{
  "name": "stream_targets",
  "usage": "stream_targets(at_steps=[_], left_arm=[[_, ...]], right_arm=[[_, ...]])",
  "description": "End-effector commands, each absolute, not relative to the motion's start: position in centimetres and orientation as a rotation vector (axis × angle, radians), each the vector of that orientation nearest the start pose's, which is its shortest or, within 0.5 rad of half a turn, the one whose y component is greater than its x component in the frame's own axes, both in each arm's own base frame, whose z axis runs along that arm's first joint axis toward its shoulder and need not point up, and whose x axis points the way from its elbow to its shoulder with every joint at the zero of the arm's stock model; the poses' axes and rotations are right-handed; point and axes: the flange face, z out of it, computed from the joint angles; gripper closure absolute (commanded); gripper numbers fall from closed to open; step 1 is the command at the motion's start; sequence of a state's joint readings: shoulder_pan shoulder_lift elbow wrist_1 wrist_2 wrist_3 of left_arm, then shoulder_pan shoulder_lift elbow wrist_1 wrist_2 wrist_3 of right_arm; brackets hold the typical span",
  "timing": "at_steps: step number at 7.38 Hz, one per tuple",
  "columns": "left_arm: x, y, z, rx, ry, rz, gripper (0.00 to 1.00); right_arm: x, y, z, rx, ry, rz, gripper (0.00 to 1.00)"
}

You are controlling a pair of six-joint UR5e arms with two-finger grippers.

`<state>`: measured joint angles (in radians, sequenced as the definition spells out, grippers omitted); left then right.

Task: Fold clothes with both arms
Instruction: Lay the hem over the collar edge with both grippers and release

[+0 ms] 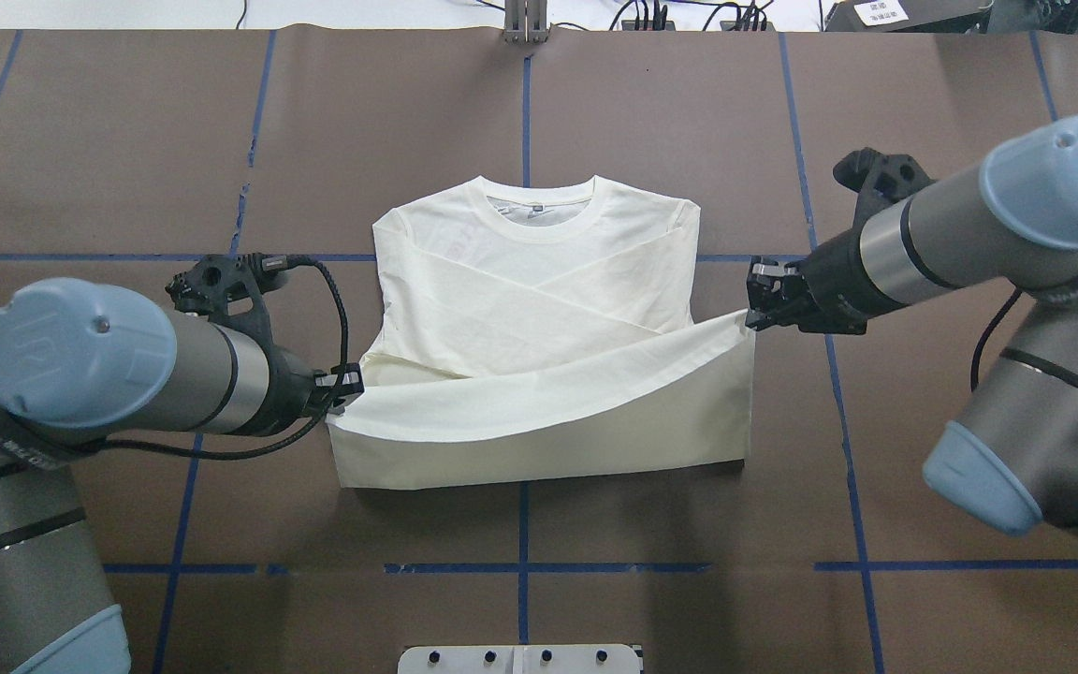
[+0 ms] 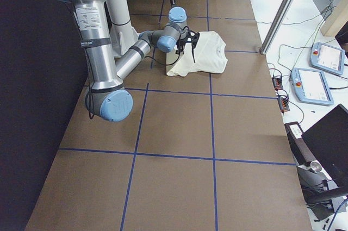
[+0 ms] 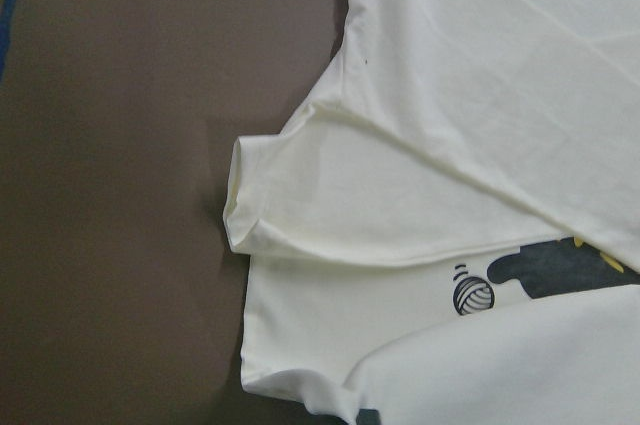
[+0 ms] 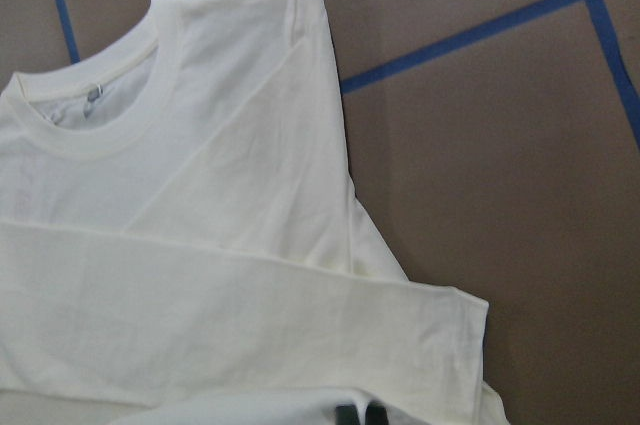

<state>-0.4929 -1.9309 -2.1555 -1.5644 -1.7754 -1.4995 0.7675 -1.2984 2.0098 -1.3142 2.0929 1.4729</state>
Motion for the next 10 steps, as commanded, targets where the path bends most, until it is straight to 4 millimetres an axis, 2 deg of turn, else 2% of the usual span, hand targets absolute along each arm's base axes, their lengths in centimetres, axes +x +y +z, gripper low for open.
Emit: stream_targets(at_steps=[1, 2, 3, 4, 5, 6, 10], left_arm=[[39.9, -40.7, 22.0, 0.122, 0.925, -0.373, 1.00], [39.7, -43.9, 22.0, 0.179, 0.894, -0.334, 1.00], [40.1, -47.8, 24.1, 0.215, 0.869, -0.341, 1.00], [42.8, -51.1, 27.9, 0.239, 0.895, -0.342, 1.00], [44.7, -53.0, 30.6, 0.260, 0.929, -0.340, 1.00], [45.6, -54.8, 31.9, 0.261, 0.918, -0.353, 1.00], [45.1, -56.5, 32.9, 0.262, 0.898, -0.379, 1.00]], right_arm=[[-33.2, -50.5, 27.3, -0.008, -1.050, 0.430, 1.00], [-34.5, -53.4, 26.8, -0.004, -1.034, 0.448, 1.00], [-35.7, -57.4, 27.4, -0.013, -0.998, 0.484, 1.00], [-37.4, -59.8, 28.4, -0.012, -0.990, 0.490, 1.00], [-38.3, -61.6, 31.4, 0.006, -1.008, 0.486, 1.00], [-38.4, -62.7, 33.5, 0.014, -1.015, 0.490, 1.00], [-39.1, -63.5, 35.0, -0.005, -0.986, 0.503, 1.00]])
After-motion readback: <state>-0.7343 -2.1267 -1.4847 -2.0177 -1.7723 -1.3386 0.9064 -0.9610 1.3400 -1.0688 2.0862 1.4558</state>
